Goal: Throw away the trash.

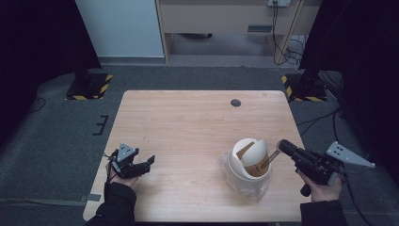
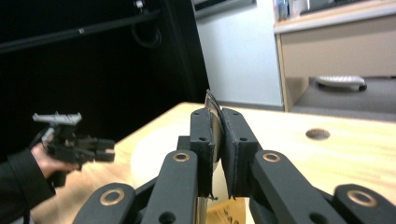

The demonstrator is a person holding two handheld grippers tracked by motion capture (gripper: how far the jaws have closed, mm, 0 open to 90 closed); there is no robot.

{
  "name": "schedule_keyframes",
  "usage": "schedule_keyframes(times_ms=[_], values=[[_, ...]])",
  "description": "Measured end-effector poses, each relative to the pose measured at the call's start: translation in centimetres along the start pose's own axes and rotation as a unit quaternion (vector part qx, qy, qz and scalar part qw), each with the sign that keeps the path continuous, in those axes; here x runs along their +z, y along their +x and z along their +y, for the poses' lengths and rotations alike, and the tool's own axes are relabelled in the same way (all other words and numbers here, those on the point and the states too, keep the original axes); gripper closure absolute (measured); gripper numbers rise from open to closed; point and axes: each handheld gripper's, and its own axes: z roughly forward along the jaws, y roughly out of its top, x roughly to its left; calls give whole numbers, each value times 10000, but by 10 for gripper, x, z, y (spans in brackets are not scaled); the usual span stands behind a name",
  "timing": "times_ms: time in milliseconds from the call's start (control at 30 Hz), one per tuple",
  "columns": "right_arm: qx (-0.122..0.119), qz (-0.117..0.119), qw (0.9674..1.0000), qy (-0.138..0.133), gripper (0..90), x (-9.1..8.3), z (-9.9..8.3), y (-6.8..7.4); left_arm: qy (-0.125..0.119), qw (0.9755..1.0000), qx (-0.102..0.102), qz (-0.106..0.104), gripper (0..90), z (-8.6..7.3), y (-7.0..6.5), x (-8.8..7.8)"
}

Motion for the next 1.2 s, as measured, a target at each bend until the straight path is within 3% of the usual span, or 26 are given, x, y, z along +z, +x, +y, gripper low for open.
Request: schedule_keyframes(times_ms=[267, 367, 533, 733, 967, 1033, 1200], values=[[81, -35, 9992, 379, 825, 11, -23, -4, 14, 10000, 18, 69, 245, 0, 2, 0], [41, -26, 9989, 462, 755, 14, -25, -3, 12, 10000, 20, 60, 245, 0, 2, 0], [68, -100, 9995, 289, 703, 10, -22, -8, 2, 10000, 11, 60, 245, 0, 3, 0], [67, -535, 9984, 182, 596, 4, -25, -27, 52, 10000, 25, 62, 243, 0, 4, 1], [42, -1162, 9920, 500, 413, 10, -49, -56, 460, 9987, 210, 16, 213, -4, 8, 11], [-12, -1373, 9887, 608, 329, 14, -58, -66, 626, 9977, 265, 14, 201, -6, 10, 14], [5, -1746, 9791, 1044, 223, 23, -75, -84, 916, 9954, 288, -32, 188, -11, 13, 19]])
